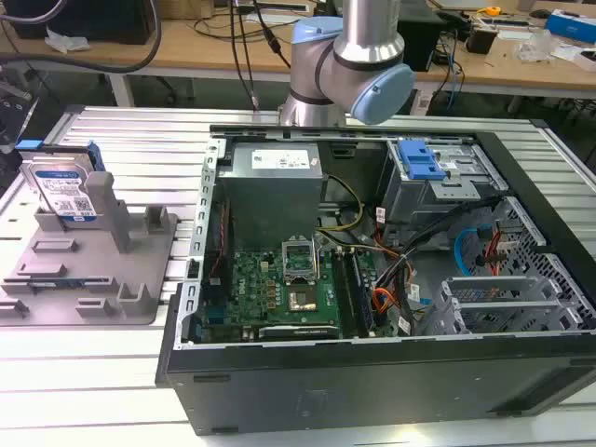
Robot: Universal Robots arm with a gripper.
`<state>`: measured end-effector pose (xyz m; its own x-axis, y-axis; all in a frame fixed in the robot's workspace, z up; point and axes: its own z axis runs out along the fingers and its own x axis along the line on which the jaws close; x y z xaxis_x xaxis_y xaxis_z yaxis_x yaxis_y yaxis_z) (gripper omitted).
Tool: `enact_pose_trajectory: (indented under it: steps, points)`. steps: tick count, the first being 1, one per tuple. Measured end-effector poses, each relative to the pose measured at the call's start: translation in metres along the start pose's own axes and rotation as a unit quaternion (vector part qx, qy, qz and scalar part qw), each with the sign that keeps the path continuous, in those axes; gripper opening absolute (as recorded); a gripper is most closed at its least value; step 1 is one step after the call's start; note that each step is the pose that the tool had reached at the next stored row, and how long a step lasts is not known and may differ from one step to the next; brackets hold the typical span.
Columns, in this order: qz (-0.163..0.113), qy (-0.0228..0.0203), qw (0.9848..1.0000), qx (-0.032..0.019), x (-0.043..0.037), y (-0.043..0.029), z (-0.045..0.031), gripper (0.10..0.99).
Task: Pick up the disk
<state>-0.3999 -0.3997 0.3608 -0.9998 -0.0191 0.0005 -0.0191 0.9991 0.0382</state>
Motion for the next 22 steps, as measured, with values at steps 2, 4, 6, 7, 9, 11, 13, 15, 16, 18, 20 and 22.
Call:
enact_pose_trajectory:
  steps: [2,4,6,7,9,11,13,15,16,18,20,22]
  points:
    - [0.000,0.0000,1.0000,0.0000,0.0000,0.0000,0.0000,0.106]
    - [0.000,0.0000,1.0000,0.0000,0.0000,0.0000,0.0000,0.106]
    - [0.000,0.0000,1.0000,0.0000,0.0000,0.0000,0.0000,0.106]
    - [0.000,0.0000,1.0000,0.0000,0.0000,0.0000,0.0000,0.106]
    - [0.000,0.0000,1.0000,0.0000,0.0000,0.0000,0.0000,0.106]
    - [0.000,0.0000,1.0000,0.0000,0.0000,0.0000,0.0000,0.106]
    - [0.000,0.0000,1.0000,0.0000,0.0000,0.0000,0.0000,0.106]
    - [-0.002,0.0001,1.0000,0.0000,0.0000,0.0000,0.0000,0.106]
    - [-0.008,0.0003,1.0000,0.0000,0.0000,0.0000,0.0000,0.106]
    - [-0.032,0.0012,0.9995,0.0000,0.0000,0.0000,0.0001,0.106]
    - [-0.070,0.0013,0.9976,0.0001,0.0000,0.0000,0.0003,0.106]
    - [-0.098,0.0016,0.9952,0.0001,0.0000,0.0000,0.0008,0.106]
